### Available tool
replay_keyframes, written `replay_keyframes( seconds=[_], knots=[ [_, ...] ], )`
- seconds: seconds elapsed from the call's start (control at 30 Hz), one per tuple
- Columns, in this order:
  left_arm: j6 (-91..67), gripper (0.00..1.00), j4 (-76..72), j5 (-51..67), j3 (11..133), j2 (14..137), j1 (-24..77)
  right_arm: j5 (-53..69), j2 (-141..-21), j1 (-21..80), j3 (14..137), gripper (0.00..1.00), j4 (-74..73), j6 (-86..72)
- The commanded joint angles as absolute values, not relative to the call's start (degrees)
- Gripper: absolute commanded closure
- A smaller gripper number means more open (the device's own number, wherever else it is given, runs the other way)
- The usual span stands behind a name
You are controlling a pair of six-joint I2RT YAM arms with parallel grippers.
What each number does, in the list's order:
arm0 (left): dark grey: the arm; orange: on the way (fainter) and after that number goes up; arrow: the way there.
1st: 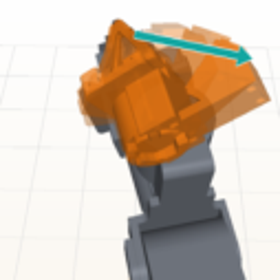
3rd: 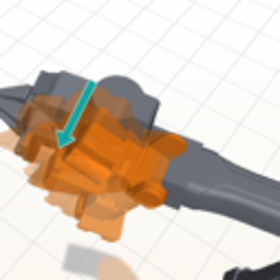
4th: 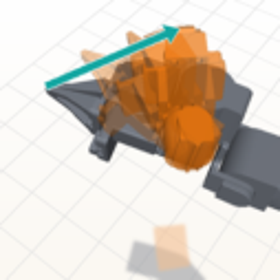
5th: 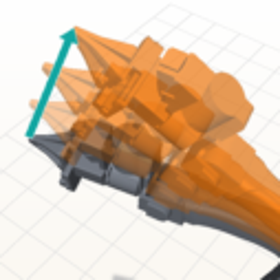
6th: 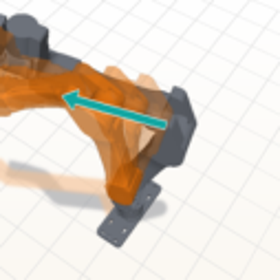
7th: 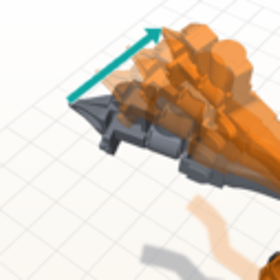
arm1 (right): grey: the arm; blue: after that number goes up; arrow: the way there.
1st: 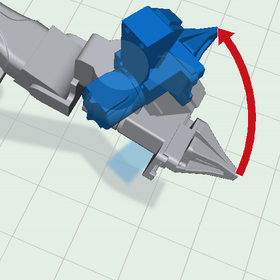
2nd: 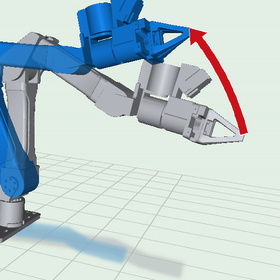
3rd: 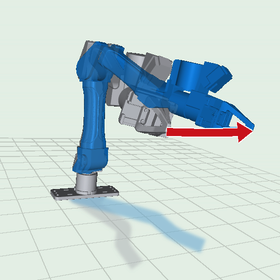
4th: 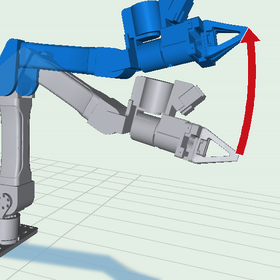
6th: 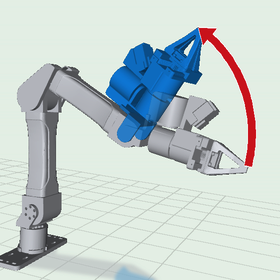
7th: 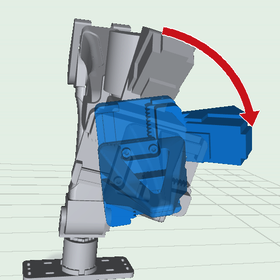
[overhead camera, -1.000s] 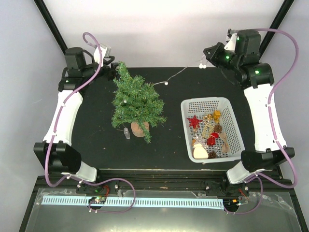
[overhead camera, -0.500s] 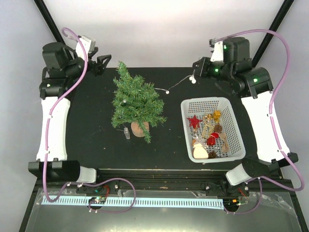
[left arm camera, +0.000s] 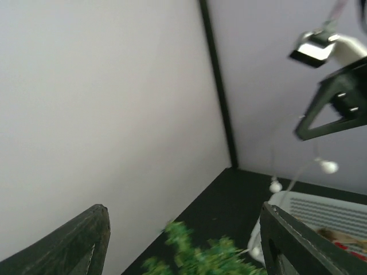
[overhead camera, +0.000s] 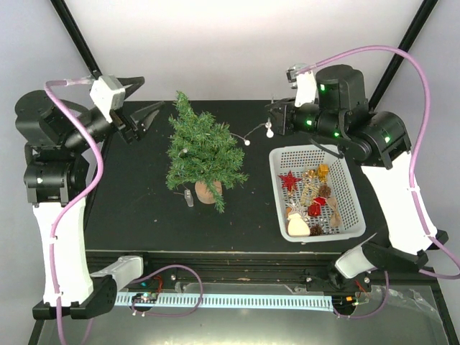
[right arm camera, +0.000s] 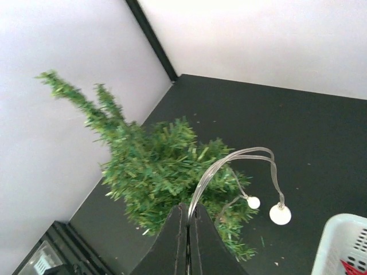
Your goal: Decorate the small christmas tree
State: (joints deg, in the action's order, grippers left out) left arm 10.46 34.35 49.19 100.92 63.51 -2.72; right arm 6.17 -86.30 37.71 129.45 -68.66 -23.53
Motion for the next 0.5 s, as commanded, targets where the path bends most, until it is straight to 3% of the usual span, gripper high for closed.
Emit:
replay_keyframes(
  seconds=[0.0,0.47],
  knots=[
    [9.4,0.28,36.3,56.8,103.2,64.2,0.2,7.9,-83.8,41.4,130.3,0.99,-66.5,-21.3],
    [11.6,0.24,37.7,52.9,102.8,66.5,13.9,11.8,-80.6,48.7,126.4,0.99,-61.1,-21.4]
  ],
)
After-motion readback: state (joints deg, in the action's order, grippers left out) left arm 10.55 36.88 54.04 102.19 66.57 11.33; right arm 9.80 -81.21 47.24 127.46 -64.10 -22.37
